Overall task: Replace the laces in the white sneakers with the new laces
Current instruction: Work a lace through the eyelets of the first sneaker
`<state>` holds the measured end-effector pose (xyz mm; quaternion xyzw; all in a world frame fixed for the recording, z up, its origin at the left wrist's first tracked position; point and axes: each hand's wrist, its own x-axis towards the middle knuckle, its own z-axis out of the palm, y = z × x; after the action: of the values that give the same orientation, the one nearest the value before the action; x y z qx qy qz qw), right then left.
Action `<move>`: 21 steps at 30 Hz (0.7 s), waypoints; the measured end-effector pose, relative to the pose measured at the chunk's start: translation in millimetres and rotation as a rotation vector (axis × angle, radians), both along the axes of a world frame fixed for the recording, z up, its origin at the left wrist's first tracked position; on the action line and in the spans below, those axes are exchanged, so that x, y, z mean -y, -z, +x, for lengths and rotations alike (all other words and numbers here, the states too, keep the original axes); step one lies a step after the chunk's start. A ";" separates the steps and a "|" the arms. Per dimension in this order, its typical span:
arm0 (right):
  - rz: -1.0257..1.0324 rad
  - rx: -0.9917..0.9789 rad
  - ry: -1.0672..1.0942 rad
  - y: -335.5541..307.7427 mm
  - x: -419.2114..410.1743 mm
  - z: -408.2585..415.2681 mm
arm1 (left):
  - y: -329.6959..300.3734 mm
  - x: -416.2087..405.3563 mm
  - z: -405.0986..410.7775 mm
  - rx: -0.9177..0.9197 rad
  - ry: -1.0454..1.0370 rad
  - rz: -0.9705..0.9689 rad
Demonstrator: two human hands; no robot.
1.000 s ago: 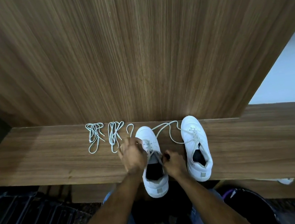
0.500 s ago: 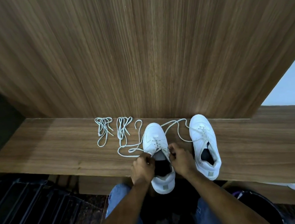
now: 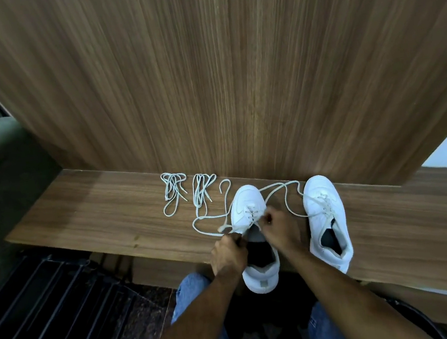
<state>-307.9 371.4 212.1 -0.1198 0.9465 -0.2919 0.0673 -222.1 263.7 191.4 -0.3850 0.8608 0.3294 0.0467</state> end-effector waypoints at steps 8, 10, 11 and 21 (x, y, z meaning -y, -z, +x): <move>-0.149 0.029 -0.113 -3.9 -11.4 -3.2 | 6.4 4.1 -1.5 0.007 0.031 -0.016; 0.098 -0.116 -0.398 -7.3 -6.2 -1.9 | 6.0 4.9 -0.1 0.003 0.034 -0.028; 0.238 -0.176 -0.491 -6.3 -3.4 -0.9 | 6.3 5.2 0.1 0.002 0.039 -0.037; 0.217 -0.420 -0.573 6.1 -9.8 -7.5 | 7.9 3.5 0.4 -0.003 0.063 -0.067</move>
<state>-315.3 381.2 206.0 -0.4295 0.8932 -0.1283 -0.0369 -221.7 260.2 183.5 -0.3587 0.8831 0.2995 0.0428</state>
